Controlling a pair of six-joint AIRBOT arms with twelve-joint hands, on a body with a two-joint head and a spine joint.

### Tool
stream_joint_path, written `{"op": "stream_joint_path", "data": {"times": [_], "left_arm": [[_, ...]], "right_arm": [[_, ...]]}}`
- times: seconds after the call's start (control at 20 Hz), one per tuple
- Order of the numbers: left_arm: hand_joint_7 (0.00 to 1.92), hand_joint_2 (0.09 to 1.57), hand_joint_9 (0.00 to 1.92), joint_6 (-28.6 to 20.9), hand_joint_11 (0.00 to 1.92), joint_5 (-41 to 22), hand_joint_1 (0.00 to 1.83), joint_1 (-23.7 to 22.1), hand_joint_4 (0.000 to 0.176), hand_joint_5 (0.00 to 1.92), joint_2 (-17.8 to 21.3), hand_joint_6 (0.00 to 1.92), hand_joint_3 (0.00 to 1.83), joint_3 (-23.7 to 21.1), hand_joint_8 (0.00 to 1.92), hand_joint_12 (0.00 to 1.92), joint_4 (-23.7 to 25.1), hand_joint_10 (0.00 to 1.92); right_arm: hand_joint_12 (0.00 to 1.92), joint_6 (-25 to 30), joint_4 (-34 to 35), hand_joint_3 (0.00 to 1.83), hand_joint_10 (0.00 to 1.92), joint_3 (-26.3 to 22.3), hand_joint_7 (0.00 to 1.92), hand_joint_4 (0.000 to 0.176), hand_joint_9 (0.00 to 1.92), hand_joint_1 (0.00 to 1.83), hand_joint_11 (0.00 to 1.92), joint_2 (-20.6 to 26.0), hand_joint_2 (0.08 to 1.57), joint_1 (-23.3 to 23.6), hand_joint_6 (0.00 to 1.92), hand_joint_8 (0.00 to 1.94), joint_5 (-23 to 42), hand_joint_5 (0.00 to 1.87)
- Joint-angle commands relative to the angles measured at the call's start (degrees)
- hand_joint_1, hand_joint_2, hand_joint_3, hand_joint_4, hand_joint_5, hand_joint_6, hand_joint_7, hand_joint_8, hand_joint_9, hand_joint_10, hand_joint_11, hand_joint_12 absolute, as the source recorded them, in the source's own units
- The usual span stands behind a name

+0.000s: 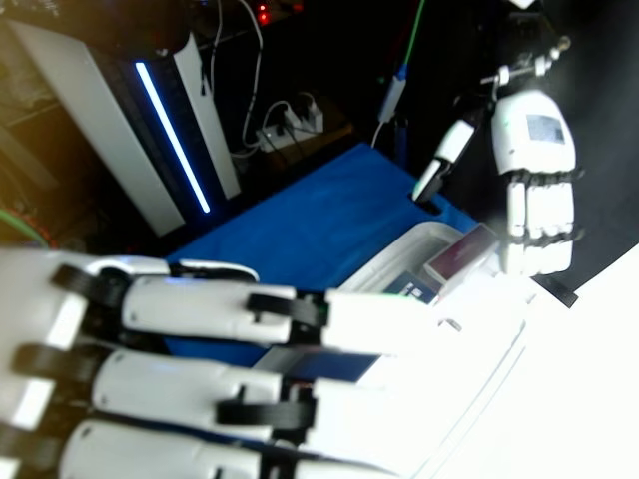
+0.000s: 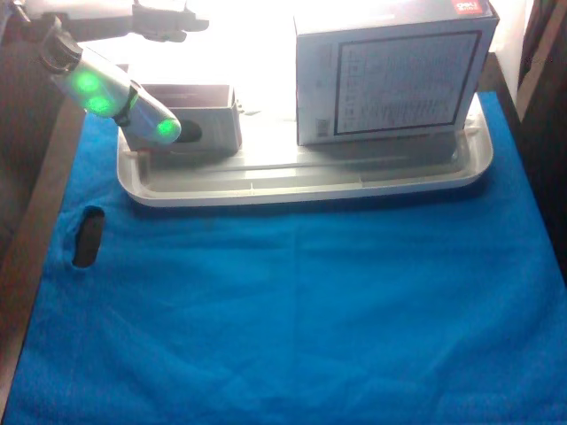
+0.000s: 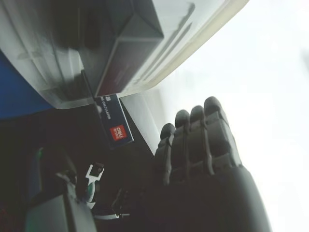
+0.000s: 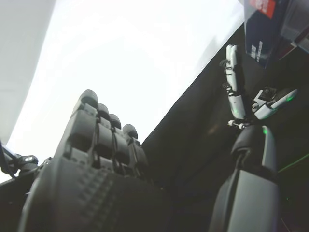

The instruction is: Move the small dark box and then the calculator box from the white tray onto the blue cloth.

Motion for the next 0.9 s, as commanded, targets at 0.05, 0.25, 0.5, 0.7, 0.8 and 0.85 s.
{"op": "stream_joint_path", "data": {"times": [0.05, 0.25, 0.5, 0.7, 0.8, 0.85], "left_arm": [[0.19, 0.88, 0.25, -1.1, 0.00, 1.4, 0.55, 0.2, 0.076, 0.03, -1.0, 0.00, 0.00, 1.2, 0.00, 0.54, -0.8, 0.00], [0.22, 0.93, 0.26, -1.2, 0.00, 3.0, 0.56, 1.4, 0.071, 0.05, -2.3, 0.00, 0.00, 3.0, 0.00, 0.48, -0.3, 0.01], [0.25, 0.91, 0.24, -1.3, 0.00, 4.8, 0.60, 2.6, 0.039, 0.15, -3.6, 0.01, 0.00, 4.7, 0.01, 0.34, -0.6, 0.01], [0.49, 1.03, 0.43, -1.3, 0.01, 5.4, 0.88, 3.3, 0.004, 0.47, -4.3, 0.01, 0.00, 5.6, 0.01, 0.76, -0.9, 0.01], [0.58, 1.02, 0.49, -1.3, 0.03, 5.6, 0.90, 3.4, 0.000, 0.53, -4.6, 0.00, 0.00, 5.8, 0.01, 0.84, -0.7, 0.01], [0.65, 1.05, 0.53, -1.3, 0.03, 5.7, 0.99, 3.5, 0.000, 0.66, -5.1, 0.01, 0.00, 6.2, 0.01, 0.95, -0.7, 0.01]], "right_arm": [[0.09, 0.2, 2.4, 0.00, 0.01, 0.2, 0.05, 0.038, 0.08, 0.85, 0.14, -0.1, 0.69, 0.7, 0.01, 0.00, 5.8, 0.09], [0.10, 0.2, 2.4, 0.00, 0.00, 0.2, 0.09, 0.025, 0.09, 0.82, 0.13, -0.2, 0.70, 0.7, 0.00, 0.01, 5.8, 0.07], [0.12, 0.3, 2.4, 0.00, 0.00, 0.2, 0.08, 0.054, 0.08, 0.80, 0.12, -0.4, 0.68, 0.7, 0.01, 0.00, 5.8, 0.09], [0.13, 0.3, 2.4, 0.01, 0.00, 0.1, 0.12, 0.068, 0.10, 0.76, 0.10, -0.4, 0.72, 0.6, 0.01, 0.01, 5.8, 0.10], [0.13, 0.3, 2.4, 0.02, 0.00, 0.1, 0.11, 0.074, 0.08, 0.76, 0.09, -0.4, 0.75, 0.6, 0.00, 0.00, 5.8, 0.08], [0.12, 0.3, 2.4, 0.01, 0.00, 0.1, 0.11, 0.073, 0.07, 0.75, 0.08, -0.4, 0.73, 0.6, 0.00, 0.00, 5.9, 0.06]]}}
